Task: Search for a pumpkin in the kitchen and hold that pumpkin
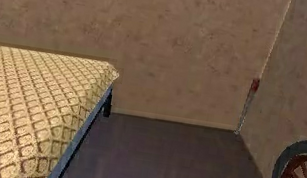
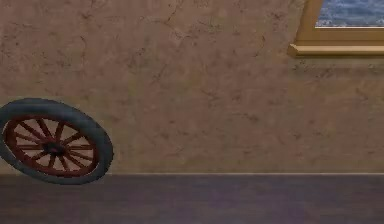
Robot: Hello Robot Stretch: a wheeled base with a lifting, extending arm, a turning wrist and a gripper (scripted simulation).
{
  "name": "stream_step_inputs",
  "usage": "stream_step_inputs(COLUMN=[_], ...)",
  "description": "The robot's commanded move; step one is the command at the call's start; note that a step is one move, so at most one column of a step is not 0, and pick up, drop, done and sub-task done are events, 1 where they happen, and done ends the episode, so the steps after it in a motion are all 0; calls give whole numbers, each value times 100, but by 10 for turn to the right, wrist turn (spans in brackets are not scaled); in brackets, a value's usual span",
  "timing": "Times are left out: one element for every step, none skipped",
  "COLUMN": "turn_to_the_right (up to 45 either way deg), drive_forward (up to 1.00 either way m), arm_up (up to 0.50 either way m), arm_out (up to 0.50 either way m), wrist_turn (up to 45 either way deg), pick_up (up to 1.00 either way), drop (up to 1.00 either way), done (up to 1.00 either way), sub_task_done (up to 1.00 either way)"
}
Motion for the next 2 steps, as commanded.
stream_step_inputs(turn_to_the_right=[-450,-450], drive_forward=[0,0], arm_up=[0,0], arm_out=[0,0], wrist_turn=[0,0], pick_up=[0,0], drop=[0,0], done=[0,0], sub_task_done=[0,0])
